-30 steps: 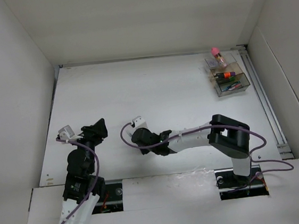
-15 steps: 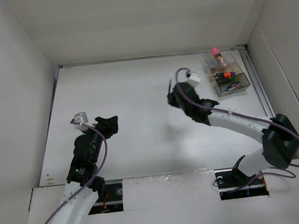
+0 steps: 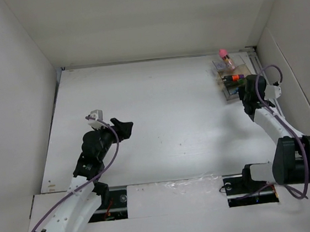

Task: Sort the stationery into containers
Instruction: Place the pen in the storage box.

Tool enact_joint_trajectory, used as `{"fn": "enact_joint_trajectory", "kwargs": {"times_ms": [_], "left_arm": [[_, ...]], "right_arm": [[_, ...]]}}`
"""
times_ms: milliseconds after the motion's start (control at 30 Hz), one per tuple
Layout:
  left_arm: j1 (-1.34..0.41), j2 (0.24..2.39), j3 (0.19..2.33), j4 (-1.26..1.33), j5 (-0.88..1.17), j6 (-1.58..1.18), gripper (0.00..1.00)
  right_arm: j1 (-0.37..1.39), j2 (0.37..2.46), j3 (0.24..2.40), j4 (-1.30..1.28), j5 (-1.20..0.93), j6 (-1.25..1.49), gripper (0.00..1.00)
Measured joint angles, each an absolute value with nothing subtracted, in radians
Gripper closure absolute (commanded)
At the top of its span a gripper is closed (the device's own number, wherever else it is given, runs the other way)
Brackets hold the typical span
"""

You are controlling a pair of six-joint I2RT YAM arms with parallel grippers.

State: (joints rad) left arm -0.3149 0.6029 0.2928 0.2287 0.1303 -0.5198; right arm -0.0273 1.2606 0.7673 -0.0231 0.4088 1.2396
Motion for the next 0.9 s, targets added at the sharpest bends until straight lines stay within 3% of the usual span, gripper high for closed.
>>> {"fn": "enact_joint_trajectory", "kwargs": {"times_ms": [333, 767, 900], "left_arm": [[-0.315, 0.602, 0.293, 0.243, 0.146, -0.515, 0.24], [-0.315, 0.585, 0.293, 0.244, 0.147, -0.513, 0.24], [-0.315, 0.585, 0.293, 0.244, 0.147, -0.513, 0.24]], "right_arm": [[-0.193, 1.357, 0.728, 0.076, 0.154, 1.398, 1.00], [-0.241, 1.429, 0.724, 0.145, 0.007, 1.465, 1.00], [-0.249, 1.443, 0.724, 0.149, 0.000, 1.474, 0.89]]}}
